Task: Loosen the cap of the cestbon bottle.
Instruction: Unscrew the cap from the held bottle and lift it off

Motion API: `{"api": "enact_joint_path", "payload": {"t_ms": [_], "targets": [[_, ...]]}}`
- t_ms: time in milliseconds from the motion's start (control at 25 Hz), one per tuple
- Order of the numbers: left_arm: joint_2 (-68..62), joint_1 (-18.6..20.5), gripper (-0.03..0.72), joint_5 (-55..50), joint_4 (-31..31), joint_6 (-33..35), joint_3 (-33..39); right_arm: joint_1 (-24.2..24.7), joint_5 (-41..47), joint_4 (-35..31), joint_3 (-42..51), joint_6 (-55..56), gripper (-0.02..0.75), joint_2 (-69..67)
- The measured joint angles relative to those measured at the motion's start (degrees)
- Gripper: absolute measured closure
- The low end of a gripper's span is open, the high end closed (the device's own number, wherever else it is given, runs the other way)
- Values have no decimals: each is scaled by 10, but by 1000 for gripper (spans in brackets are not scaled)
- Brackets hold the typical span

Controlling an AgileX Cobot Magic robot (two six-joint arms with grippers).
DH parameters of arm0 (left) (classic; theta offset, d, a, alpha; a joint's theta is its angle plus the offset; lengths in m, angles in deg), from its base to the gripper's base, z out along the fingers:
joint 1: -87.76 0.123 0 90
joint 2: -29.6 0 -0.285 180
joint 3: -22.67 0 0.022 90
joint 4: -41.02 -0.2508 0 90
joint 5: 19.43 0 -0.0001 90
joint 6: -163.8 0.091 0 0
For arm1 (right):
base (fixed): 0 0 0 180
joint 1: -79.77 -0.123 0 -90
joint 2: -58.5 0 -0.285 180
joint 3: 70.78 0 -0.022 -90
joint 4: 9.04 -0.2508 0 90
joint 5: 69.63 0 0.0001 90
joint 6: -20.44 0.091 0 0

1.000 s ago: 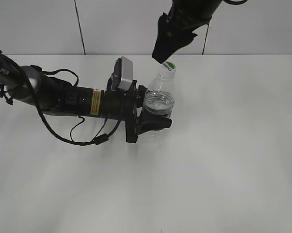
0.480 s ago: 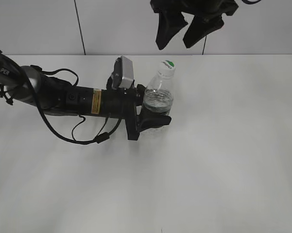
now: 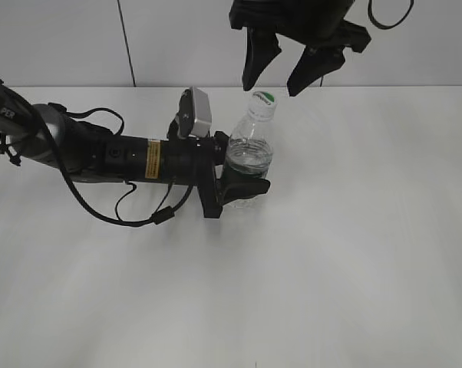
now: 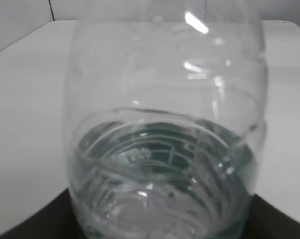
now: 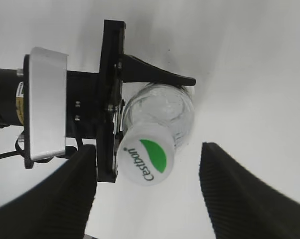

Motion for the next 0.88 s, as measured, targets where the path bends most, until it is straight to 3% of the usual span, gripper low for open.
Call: {"api": "enact_joint_path", "payload": {"t_ms": [880], "targets": [[0, 0, 277, -7, 0, 0, 0, 0, 0, -23, 0, 7, 247, -38]]}}
